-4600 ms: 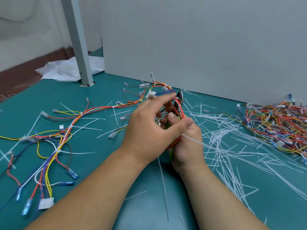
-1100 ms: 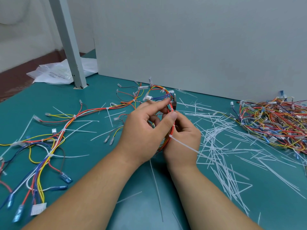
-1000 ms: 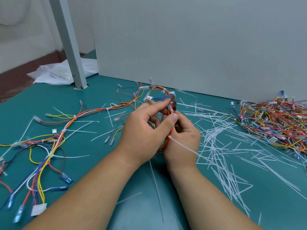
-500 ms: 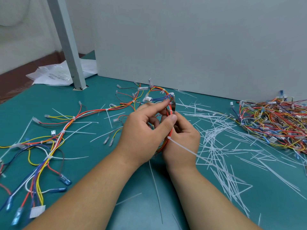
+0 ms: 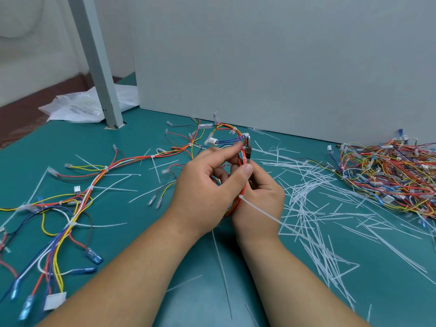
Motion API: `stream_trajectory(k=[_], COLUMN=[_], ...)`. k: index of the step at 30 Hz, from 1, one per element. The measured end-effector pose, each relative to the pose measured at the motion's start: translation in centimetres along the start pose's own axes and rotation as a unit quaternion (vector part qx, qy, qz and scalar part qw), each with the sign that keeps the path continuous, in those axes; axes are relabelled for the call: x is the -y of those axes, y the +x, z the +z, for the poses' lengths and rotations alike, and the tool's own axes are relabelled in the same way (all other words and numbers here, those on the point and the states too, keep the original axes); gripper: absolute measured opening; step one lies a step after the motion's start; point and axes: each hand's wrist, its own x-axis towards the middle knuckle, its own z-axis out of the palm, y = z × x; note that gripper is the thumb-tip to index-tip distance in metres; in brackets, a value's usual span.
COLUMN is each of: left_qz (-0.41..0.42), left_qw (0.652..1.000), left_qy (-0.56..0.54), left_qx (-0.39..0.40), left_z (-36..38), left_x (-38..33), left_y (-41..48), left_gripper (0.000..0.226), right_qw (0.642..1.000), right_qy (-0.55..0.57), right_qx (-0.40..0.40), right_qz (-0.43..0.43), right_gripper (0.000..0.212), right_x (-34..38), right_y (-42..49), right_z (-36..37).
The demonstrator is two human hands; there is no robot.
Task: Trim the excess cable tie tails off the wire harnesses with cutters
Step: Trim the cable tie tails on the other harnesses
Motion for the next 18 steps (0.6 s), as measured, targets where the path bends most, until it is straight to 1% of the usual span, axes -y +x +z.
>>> stream_trajectory(k=[6, 13, 18], left_qz=[-0.002, -0.002, -0.003], left_qw=[1.000, 1.000, 1.000], left_qy=[-0.001, -0.007, -0.005], left_qx=[0.002, -0.003, -0.001], left_z=[0.05, 0.08, 0.07], left_x=[0.04, 0.20, 0.27], left_y=[-0.04, 0.01, 0.04], left_gripper=[0.045, 0.042, 0.044], right_qw=[1.000, 1.000, 1.000], right_qy=[0.003, -0.001, 0.016], right_qx=[-0.006, 0.005, 0.004], right_qz=[0.000, -0.008, 0.001], right_gripper=[0.018, 0.017, 0.022], right_x=[-0.05, 0.28, 0.21], right_y=[-0.07, -0.12, -0.16], right_z=[-0.04, -0.21, -0.07])
